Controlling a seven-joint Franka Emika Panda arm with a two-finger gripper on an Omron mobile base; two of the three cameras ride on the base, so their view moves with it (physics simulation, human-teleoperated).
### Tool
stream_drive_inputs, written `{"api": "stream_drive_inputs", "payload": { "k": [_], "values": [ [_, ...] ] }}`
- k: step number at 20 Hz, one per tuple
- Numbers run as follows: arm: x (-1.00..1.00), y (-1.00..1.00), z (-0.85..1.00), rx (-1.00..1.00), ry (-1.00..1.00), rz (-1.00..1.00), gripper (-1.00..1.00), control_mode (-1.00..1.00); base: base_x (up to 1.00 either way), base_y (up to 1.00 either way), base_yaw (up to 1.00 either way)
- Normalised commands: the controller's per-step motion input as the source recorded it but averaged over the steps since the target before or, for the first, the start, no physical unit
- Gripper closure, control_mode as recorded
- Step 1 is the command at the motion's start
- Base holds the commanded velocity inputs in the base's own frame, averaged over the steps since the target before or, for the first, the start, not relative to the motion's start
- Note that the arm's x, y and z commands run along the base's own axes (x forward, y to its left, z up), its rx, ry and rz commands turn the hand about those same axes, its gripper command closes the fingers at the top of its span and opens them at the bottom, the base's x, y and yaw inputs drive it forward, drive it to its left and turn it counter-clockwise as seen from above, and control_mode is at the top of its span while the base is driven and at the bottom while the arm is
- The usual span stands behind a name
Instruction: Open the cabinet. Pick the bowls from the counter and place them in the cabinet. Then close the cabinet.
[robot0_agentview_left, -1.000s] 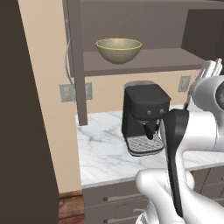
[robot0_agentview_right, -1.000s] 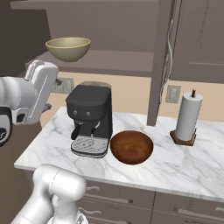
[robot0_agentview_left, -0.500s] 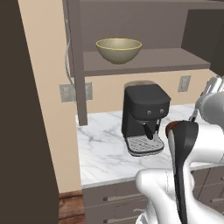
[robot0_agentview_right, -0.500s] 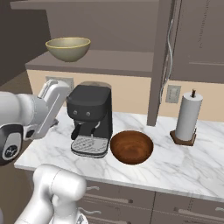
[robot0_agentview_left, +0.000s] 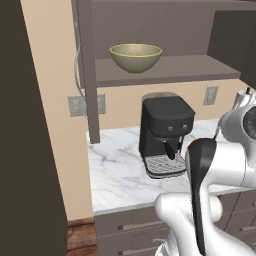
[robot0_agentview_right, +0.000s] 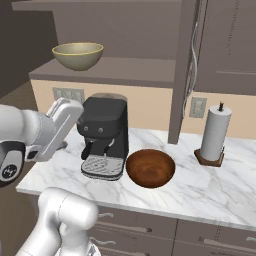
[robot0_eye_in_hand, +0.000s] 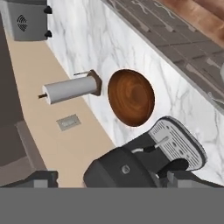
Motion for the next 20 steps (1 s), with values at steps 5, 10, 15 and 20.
{"api": "stream_drive_inputs", "payload": {
  "k": [5,10,15,20],
  "values": [
    [0.0,-0.14,-0.37,0.03,0.1,-0.1,-1.0,-1.0,0.0,0.0,0.0],
    [0.0,-0.14,-0.59,0.01,0.25,-0.12,-1.0,-1.0,0.0,0.0,0.0],
    [0.0,-0.07,-0.58,0.0,0.4,-0.13,-1.0,-1.0,0.0,0.0,0.0],
    [0.05,-0.11,-0.4,-0.01,0.18,-0.02,-1.0,-1.0,0.0,0.0,0.0]
  ]
}}
